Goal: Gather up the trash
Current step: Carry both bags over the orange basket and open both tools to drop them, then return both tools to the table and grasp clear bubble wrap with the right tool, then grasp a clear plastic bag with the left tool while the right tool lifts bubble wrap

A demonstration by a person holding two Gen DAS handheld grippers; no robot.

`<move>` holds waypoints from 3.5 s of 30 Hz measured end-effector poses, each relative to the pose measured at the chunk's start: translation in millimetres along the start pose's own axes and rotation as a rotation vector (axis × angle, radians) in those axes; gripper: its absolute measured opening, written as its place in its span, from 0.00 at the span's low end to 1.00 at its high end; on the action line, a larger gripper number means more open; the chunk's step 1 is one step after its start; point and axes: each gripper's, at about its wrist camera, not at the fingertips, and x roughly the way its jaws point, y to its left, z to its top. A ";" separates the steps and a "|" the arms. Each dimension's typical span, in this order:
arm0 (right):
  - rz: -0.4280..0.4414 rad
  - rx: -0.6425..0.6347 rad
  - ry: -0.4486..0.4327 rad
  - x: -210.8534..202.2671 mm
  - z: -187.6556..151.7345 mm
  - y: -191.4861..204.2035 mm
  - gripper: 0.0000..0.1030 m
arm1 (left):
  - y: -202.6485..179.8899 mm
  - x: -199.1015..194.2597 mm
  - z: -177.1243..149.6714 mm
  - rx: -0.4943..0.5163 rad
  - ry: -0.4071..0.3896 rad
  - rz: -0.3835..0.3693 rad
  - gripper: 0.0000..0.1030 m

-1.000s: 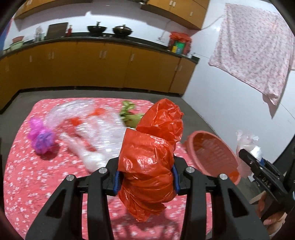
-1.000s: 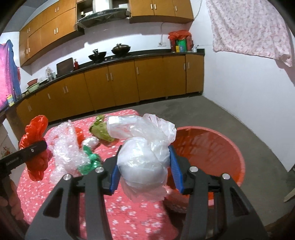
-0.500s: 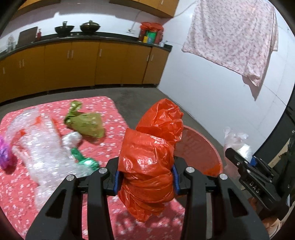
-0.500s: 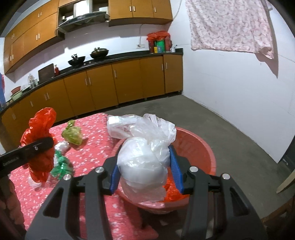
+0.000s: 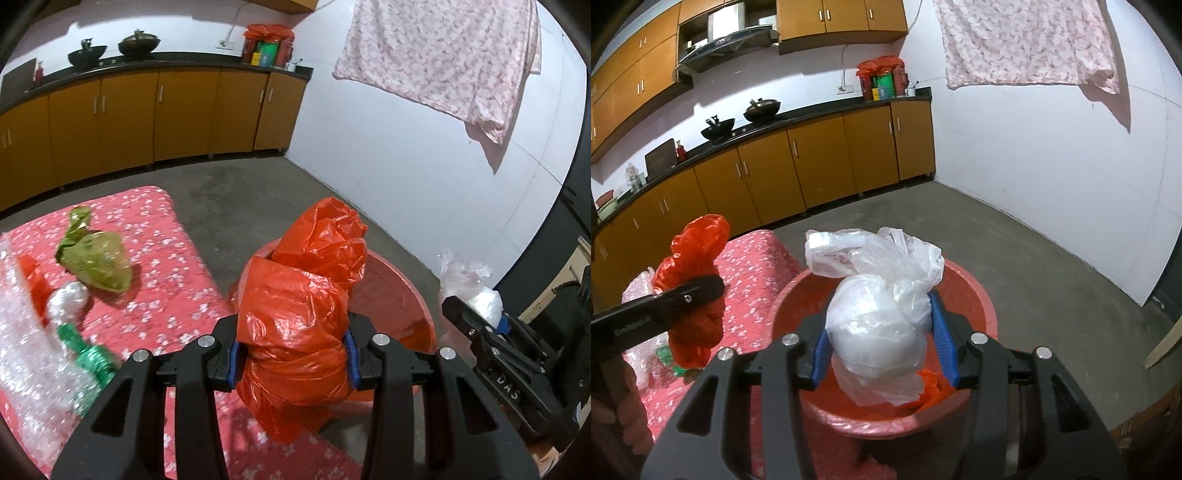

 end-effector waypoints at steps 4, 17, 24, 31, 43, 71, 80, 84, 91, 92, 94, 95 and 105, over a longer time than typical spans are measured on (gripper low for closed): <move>-0.004 0.009 0.001 6.2 1.0 -4.1 0.45 | -5.3 12.9 1.6 0.008 0.016 -0.012 0.41; -0.002 0.033 0.002 25.3 -0.5 -8.0 0.45 | -20.4 46.3 5.6 0.018 0.060 -0.049 0.41; 0.010 0.023 -0.005 31.7 -3.2 -7.8 0.48 | -26.3 58.1 12.1 0.021 0.066 -0.070 0.43; 0.024 0.014 -0.014 32.2 -7.5 -7.0 0.65 | -19.8 63.8 10.0 -0.019 0.090 -0.071 0.59; -0.097 0.001 -0.097 13.6 -18.9 -14.9 0.96 | 8.9 30.2 -1.0 -0.060 0.024 0.045 0.90; 0.394 -0.286 -0.002 -13.5 -30.8 211.0 0.68 | 206.2 -178.0 -105.6 -0.285 -0.146 0.587 0.94; 0.475 -0.425 0.093 -1.1 -59.2 308.8 0.60 | 244.7 -205.2 -128.3 -0.359 -0.163 0.632 0.94; 0.442 -0.466 0.123 10.7 -66.2 330.0 0.58 | 252.4 -209.4 -133.4 -0.368 -0.165 0.629 0.94; 0.456 -0.466 0.209 23.8 -76.2 330.8 0.23 | 264.1 -214.2 -137.3 -0.400 -0.168 0.606 0.94; 0.463 -0.460 0.204 22.4 -75.7 328.7 0.21 | 264.4 -213.8 -137.1 -0.402 -0.167 0.602 0.94; 0.486 -0.434 0.185 15.0 -70.7 322.4 0.18 | 263.8 -211.5 -136.1 -0.404 -0.165 0.591 0.94; 0.498 -0.421 0.172 10.0 -67.0 319.3 0.18 | 262.3 -209.6 -135.2 -0.402 -0.163 0.584 0.94; 0.504 -0.308 0.033 -27.8 -27.3 271.2 0.17 | 230.9 -166.7 -109.6 -0.353 -0.119 0.476 0.94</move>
